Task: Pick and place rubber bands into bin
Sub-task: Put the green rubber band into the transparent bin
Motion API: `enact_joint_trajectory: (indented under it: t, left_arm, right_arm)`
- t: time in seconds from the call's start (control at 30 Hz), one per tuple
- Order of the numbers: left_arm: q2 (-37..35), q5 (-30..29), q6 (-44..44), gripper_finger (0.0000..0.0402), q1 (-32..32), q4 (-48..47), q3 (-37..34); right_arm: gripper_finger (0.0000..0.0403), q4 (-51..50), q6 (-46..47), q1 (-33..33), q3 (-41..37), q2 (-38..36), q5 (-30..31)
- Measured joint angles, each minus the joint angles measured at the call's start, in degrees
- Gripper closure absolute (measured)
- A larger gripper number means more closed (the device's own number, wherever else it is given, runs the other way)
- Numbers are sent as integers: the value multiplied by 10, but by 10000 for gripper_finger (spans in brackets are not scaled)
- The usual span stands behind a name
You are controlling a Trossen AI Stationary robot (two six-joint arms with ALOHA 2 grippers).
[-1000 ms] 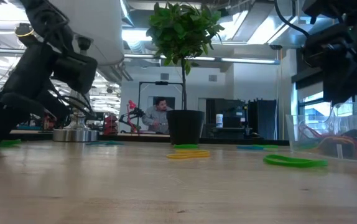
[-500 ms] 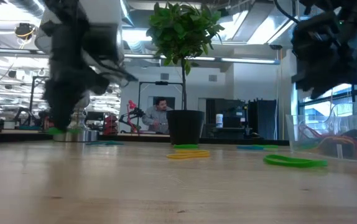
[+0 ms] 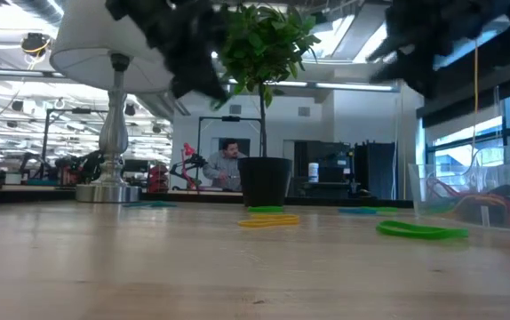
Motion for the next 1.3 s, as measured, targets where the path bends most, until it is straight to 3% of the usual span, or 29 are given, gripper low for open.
enact_joint_trajectory:
  t: [0.23, 0.43, 0.73, 1.0, 1.1, 1.3]
  left_arm:
    - [0, -10, 136, 399, -35, 115, 30]
    - [0, -38, 169, 399, -62, 203, 35]
    - [0, -41, 175, 399, -81, 221, 35]
    - [0, -41, 175, 398, -81, 217, 35]
    - [0, -41, 175, 398, -81, 215, 35]
    - [0, -42, 175, 395, -81, 211, 35]
  right_arm:
    - [250, 258, -129, 0, 0, 73, 0]
    - [250, 414, -200, 0, 1, 156, 0]
    - [250, 420, -269, 0, 76, 234, 9]
    - [255, 365, -284, 0, 125, 257, 14]
    - [285, 359, -284, 0, 126, 257, 13]
    - [391, 357, -284, 1, 126, 257, 14]
